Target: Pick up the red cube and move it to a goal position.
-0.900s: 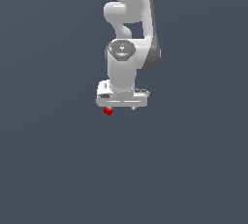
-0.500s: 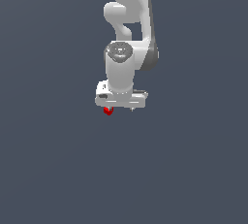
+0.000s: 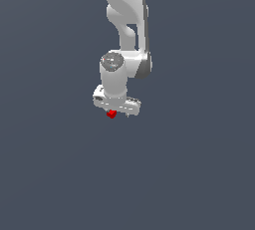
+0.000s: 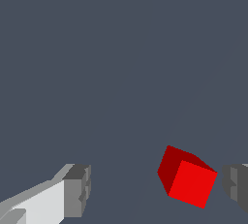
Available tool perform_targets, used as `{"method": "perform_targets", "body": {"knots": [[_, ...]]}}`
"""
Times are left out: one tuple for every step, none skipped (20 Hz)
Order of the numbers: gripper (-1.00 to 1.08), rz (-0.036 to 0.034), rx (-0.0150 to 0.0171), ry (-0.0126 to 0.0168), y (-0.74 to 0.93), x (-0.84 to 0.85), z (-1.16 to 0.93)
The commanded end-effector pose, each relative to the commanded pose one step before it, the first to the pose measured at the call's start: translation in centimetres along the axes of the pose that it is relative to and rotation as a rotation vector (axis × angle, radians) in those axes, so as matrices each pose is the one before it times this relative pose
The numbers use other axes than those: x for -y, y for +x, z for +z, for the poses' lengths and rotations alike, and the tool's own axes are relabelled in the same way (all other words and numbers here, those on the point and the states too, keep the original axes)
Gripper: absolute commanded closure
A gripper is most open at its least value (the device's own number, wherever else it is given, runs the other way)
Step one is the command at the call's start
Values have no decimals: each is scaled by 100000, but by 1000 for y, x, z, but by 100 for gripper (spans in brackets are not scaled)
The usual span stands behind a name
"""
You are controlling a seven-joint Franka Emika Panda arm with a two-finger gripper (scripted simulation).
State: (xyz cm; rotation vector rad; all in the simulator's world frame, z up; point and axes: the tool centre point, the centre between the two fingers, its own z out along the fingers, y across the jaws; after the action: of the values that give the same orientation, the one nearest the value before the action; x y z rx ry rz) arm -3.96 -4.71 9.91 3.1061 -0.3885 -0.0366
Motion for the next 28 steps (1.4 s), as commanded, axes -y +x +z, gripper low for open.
{"method": "perform_targets", "body": {"knots": [[-92,7839,-406,237,-740,-1323,1694],[-92,3172,-182,118,-284,-529,687],[-92,2975,-171,111,-266,-496,646],[-92,2780,-159,106,-249,-462,606],[-92,2577,-146,104,-231,-425,565],[-92,2377,-133,100,-213,-390,524],[-92,2185,-121,95,-196,-357,484],[-92,1996,-110,89,-180,-325,444],[-92,1808,-98,83,-163,-292,404],[-92,1623,-87,79,-146,-261,364],[-92,1436,-74,75,-130,-228,325],[-92,1251,-62,73,-114,-195,287],[-92,1069,-49,71,-99,-162,248],[-92,892,-36,69,-83,-131,211],[-92,714,-25,65,-68,-100,173],[-92,545,-15,58,-53,-72,135],[-92,375,-7,46,-39,-45,97],[-92,227,-3,31,-21,-29,57],[-92,68,-1,10,-8,-7,19],[108,0,0,0,0,0,0],[108,0,0,0,0,0,0],[108,0,0,0,0,0,0],[108,0,0,0,0,0,0],[108,0,0,0,0,0,0],[108,0,0,0,0,0,0],[108,0,0,0,0,0,0],[108,0,0,0,0,0,0],[108,0,0,0,0,0,0]]}}
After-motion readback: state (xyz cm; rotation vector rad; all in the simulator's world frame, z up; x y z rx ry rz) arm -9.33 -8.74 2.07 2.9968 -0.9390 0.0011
